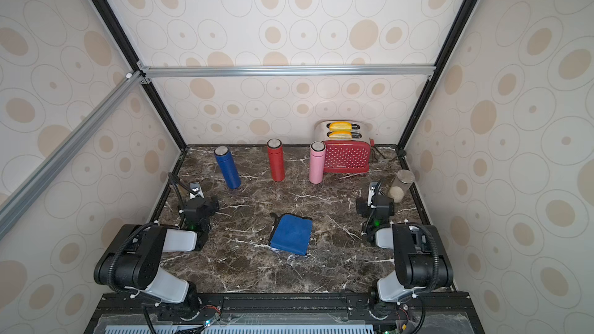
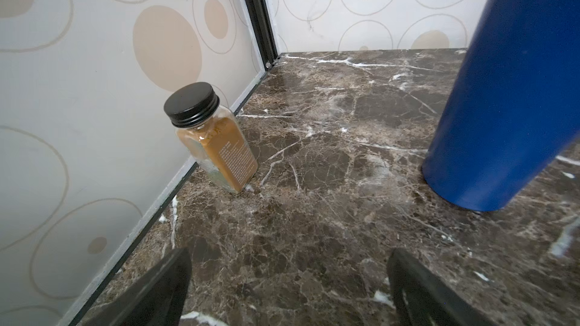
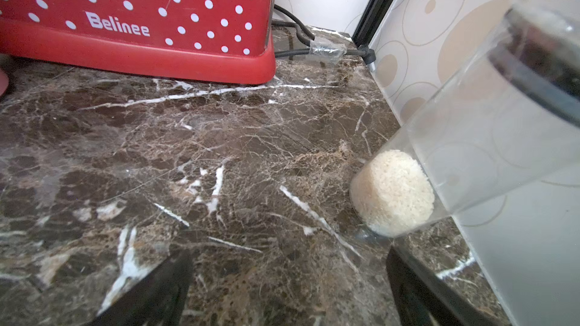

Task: Wipe the surface of the thermos
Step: Pick up the thermos from the center of the board.

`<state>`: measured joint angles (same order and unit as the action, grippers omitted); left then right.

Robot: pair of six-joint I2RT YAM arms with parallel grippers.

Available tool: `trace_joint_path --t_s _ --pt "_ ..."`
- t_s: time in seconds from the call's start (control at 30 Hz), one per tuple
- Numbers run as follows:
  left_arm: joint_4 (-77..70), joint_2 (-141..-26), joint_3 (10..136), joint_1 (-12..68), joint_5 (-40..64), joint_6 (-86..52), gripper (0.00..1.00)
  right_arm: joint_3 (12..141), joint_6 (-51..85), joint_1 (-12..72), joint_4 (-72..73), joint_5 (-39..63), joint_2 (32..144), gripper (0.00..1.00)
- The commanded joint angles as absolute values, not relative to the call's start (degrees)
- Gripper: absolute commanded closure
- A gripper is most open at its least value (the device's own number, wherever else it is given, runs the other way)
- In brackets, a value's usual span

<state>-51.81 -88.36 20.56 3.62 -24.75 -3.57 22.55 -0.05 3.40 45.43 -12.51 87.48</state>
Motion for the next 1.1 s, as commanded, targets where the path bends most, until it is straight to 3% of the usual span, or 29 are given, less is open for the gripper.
trace_joint_path --t_s 0.0,0.8,0.93,1.07 --pt "-53.4 -88.8 22.1 3.2 -24.7 -2.5 0.01 23.5 -0.6 2.9 46.6 -12.4 88.2 0.00" --pt "-54.9 -88.3 21.5 3.2 -25.4 -2.5 0.01 23.2 -0.6 3.0 47.4 -13.0 87.7 0.00" --pt "-58.1 -85.8 19.0 3.4 -25.1 -1.3 0.01 25.5 0.2 2.9 36.2 -15.0 79.8 0.00" --pt "-36.1 -69.8 24.0 3.5 -29.7 -4.0 0.01 29.6 2.4 3.1 21.1 -14.3 69.1 0.00"
